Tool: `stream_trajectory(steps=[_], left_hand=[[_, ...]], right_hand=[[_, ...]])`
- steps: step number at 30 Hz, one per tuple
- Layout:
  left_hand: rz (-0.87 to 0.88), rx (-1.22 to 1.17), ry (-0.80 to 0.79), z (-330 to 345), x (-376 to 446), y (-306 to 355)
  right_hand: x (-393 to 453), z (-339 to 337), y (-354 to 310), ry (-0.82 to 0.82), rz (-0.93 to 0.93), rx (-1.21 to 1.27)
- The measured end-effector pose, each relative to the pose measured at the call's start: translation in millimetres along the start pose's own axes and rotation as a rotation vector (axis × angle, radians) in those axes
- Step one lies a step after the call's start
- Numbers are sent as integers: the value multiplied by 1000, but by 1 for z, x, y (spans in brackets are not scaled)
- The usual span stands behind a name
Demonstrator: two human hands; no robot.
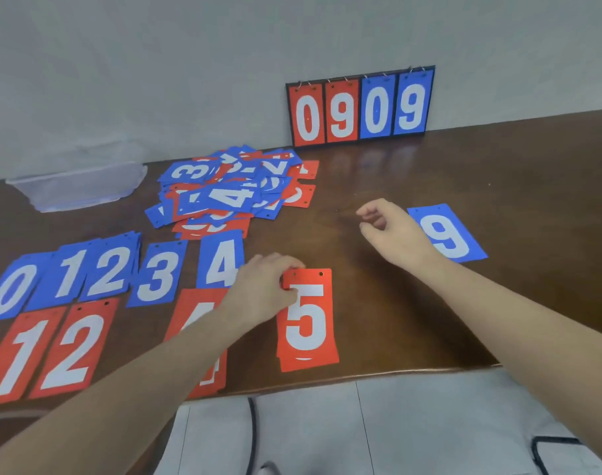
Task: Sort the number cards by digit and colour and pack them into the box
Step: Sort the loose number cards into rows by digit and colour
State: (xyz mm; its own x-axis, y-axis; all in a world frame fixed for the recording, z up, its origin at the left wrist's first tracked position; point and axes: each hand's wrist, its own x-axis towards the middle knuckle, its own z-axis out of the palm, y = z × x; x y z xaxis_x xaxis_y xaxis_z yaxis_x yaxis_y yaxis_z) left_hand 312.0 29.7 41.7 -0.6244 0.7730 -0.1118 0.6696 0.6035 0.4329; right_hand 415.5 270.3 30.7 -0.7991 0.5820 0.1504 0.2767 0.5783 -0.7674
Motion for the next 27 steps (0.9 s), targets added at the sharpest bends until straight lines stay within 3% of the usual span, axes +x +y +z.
stream_trajectory(steps=[3, 9, 17, 23, 27], left_hand=[[-6, 190, 86, 2, 5, 3], [22, 154, 238, -8, 17, -10], [-29, 37, 249, -50, 68, -67], [-90, -210, 247, -83, 113, -131], [-77, -109, 267, -95, 144, -178]], right_hand=[[8, 4, 4, -38, -23, 9], [31, 19, 0, -107, -41, 17], [71, 45, -21, -111, -32, 8], [107, 71, -43, -128, -3, -59], [129, 95, -56, -137, -2, -92]])
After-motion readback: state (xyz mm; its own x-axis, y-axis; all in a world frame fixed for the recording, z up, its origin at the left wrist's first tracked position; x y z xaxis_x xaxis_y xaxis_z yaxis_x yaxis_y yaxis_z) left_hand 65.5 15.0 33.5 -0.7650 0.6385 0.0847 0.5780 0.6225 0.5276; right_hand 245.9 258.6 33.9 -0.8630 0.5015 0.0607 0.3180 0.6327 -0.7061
